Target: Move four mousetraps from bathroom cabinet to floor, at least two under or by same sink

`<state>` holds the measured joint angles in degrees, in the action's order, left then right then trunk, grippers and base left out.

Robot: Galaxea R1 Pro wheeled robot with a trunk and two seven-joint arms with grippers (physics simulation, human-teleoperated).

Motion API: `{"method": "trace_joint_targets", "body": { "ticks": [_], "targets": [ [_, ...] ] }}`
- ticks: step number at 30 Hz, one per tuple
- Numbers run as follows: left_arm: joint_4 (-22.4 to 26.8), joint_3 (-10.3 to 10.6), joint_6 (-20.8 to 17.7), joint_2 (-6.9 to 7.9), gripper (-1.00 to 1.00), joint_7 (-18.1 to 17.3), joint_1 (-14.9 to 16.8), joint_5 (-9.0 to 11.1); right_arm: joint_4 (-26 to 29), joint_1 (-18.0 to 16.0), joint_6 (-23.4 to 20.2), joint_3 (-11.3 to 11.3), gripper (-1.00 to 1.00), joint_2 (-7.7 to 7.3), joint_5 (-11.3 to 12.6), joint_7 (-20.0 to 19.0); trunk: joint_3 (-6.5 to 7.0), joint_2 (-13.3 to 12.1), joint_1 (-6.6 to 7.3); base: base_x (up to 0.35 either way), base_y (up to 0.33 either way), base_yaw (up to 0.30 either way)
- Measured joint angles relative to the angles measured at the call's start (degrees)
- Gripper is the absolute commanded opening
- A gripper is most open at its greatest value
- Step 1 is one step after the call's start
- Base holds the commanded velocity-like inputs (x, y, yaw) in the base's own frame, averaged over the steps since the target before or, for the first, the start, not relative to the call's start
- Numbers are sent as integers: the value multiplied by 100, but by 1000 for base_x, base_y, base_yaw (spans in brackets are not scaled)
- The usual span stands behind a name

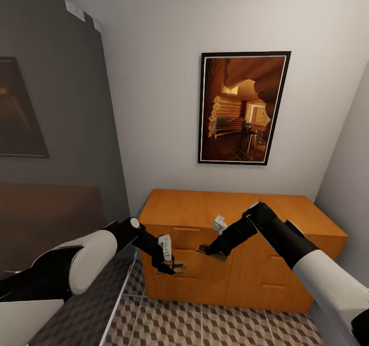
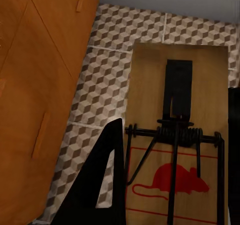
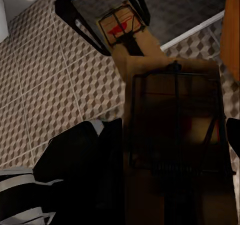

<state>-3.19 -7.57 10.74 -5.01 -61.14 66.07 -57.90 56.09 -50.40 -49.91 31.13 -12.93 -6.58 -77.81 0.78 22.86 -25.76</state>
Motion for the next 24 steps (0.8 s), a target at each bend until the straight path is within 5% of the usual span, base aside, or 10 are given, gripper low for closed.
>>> {"method": "trace_joint_targets", "body": {
  "ticks": [3,10,13,16,21,22,24],
  "targets": [
    [-89,3,0,24,-100,17,-30,437,-918,19,948,9,-100,36,7,381,0,0,0,0,0,0],
    [-114,18,3,32,-100,300,-501,1386,-2611,40,2552,-5,-100,128,20,539,-1,0,0,0,0,0],
    [-115,32,11,32,-100,823,-917,2002,-3397,38,3272,-1,-100,240,39,845,-2,0,0,0,0,0],
    [-115,39,16,37,-100,1372,-1249,2292,-4010,36,3804,19,-100,356,157,1275,-2,0,0,0,0,0],
    [-112,33,25,162,-100,2355,-1915,2916,-5636,82,5110,-38,-100,640,969,2823,-2,1,0,0,0,0],
    [-112,40,43,308,-100,2461,-2128,3196,-5855,299,5419,-51,-100,728,1190,3554,-2,2,1,0,0,0],
    [-111,27,80,515,-100,2507,-2343,3551,-5955,625,5598,-43,-100,784,1350,4413,-3,1,1,0,0,0]
  ]
}}
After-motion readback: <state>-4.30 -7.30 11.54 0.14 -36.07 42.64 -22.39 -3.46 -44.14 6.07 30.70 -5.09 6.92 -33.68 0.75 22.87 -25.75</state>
